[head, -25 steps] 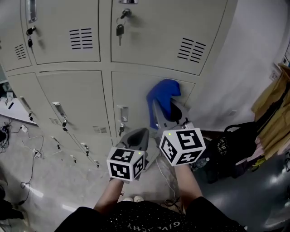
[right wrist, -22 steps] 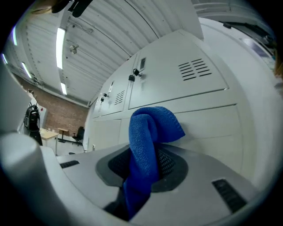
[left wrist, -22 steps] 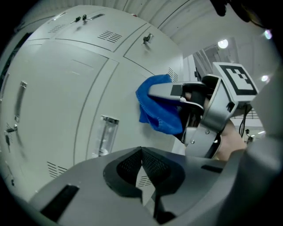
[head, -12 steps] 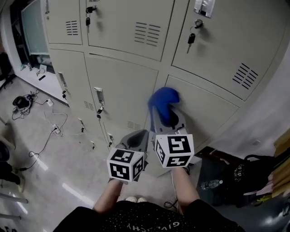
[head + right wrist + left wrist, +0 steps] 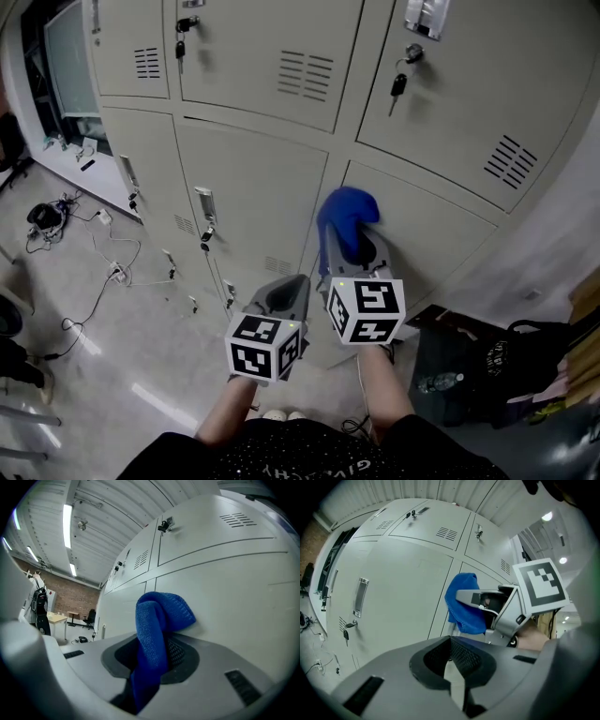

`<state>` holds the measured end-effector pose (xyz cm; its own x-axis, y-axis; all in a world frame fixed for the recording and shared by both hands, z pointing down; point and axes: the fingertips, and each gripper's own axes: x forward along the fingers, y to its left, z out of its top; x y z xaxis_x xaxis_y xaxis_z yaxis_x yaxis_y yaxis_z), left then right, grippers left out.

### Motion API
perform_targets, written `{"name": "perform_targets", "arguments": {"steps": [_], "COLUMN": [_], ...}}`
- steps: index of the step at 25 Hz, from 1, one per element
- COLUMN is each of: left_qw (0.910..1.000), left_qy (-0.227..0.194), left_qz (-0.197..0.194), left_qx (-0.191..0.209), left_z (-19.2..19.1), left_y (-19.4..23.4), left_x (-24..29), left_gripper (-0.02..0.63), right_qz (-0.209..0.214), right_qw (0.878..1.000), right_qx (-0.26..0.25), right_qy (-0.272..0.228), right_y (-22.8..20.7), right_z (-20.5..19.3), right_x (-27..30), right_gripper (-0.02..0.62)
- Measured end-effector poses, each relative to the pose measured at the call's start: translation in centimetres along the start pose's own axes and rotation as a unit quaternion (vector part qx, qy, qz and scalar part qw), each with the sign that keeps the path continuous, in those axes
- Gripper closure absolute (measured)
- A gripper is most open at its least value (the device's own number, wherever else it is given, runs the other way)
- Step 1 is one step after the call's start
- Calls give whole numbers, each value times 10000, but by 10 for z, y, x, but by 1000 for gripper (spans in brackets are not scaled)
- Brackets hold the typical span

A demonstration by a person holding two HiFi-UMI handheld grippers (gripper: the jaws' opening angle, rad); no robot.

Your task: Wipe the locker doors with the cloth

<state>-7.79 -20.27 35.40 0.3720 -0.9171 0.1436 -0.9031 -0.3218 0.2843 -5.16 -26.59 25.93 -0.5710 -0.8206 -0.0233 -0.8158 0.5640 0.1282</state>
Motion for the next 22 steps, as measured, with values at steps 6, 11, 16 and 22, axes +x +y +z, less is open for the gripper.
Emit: {"name": "perform_targets", "arguments": {"steps": [6,11,16,22], "left_qw": [9996,9983,9956,9907], "left_qy": [103,167,264,393], "left_qz": [-271,-562,-900,-1300], "left_qx": [-8,21,73,80], "left_z": [-8,-12,-19,-27], "left_y": [-18,-40,-68,-100], "left_x": [9,19,30,42], "left_gripper": [597,597,597,597], "right_qz": [-147,-402,-712,-1145], "right_qw": [9998,9990,9972,9928], "right_qx": [127,162,152,257], "right_qy": [61,115,191,231], "right_y": [-15,-36,-63,-98], "right_z": [-5,-9,-15,-20], "right_x": [-12,-30,-52,-82], "right_gripper": [502,502,502,502]}}
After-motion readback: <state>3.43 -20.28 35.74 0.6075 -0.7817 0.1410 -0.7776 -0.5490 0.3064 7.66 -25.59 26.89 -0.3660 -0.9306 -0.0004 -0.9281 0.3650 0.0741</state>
